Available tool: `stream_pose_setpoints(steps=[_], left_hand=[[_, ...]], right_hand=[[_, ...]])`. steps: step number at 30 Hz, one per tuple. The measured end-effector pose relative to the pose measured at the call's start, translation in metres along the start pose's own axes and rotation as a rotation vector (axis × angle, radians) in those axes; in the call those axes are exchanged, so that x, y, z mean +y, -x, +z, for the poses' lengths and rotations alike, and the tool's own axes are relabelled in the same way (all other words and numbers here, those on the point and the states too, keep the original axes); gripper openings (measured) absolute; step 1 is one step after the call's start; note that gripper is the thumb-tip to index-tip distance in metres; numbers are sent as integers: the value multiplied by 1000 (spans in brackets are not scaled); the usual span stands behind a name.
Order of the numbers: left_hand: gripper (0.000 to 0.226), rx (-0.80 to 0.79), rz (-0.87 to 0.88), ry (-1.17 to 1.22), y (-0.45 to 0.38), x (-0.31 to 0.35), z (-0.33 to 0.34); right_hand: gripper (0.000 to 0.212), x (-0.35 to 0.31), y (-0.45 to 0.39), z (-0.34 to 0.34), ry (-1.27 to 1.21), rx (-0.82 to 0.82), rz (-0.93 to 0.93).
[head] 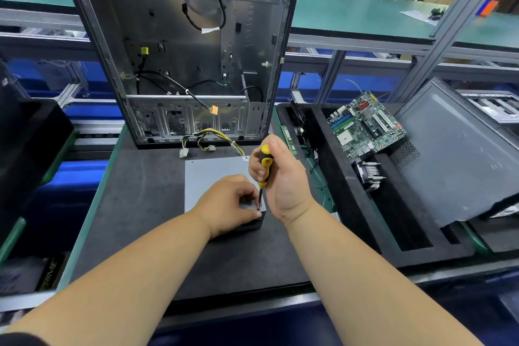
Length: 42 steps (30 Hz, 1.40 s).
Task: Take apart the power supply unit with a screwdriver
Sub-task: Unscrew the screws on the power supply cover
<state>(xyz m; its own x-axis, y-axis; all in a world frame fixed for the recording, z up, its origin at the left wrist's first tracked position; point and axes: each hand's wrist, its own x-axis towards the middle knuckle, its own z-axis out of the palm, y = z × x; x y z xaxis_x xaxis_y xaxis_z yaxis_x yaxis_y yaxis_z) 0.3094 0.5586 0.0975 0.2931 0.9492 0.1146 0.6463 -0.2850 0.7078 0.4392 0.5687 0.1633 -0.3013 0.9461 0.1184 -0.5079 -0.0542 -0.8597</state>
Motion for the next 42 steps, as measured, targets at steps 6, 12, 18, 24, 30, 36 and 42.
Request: stream_pose_setpoints(steps=[6,12,18,24,30,36,42], left_hand=[[43,-6,-1,-9,0,0,0],[36,-32,-15,-2,0,3,-3],[39,-33,2,-49,0,4,-4],[30,-44,3,-21,1,7,-5],[34,-53,6,-24,0,5,-6],[30,-47,4,-48,0,4,-5],[31,-41,8,-34,0,3,-4]], right_hand=[[29,-1,0,2,-1,-29,18],[22,-9,-2,-7,72,9,67],[24,-18,-1,-9,254,36,73],[53,-10,0,-5,136,102,86],[31,-10,0,-7,130,29,88],[30,-20,-5,-14,236,95,100],[60,-18,-6,-11,165,127,122]])
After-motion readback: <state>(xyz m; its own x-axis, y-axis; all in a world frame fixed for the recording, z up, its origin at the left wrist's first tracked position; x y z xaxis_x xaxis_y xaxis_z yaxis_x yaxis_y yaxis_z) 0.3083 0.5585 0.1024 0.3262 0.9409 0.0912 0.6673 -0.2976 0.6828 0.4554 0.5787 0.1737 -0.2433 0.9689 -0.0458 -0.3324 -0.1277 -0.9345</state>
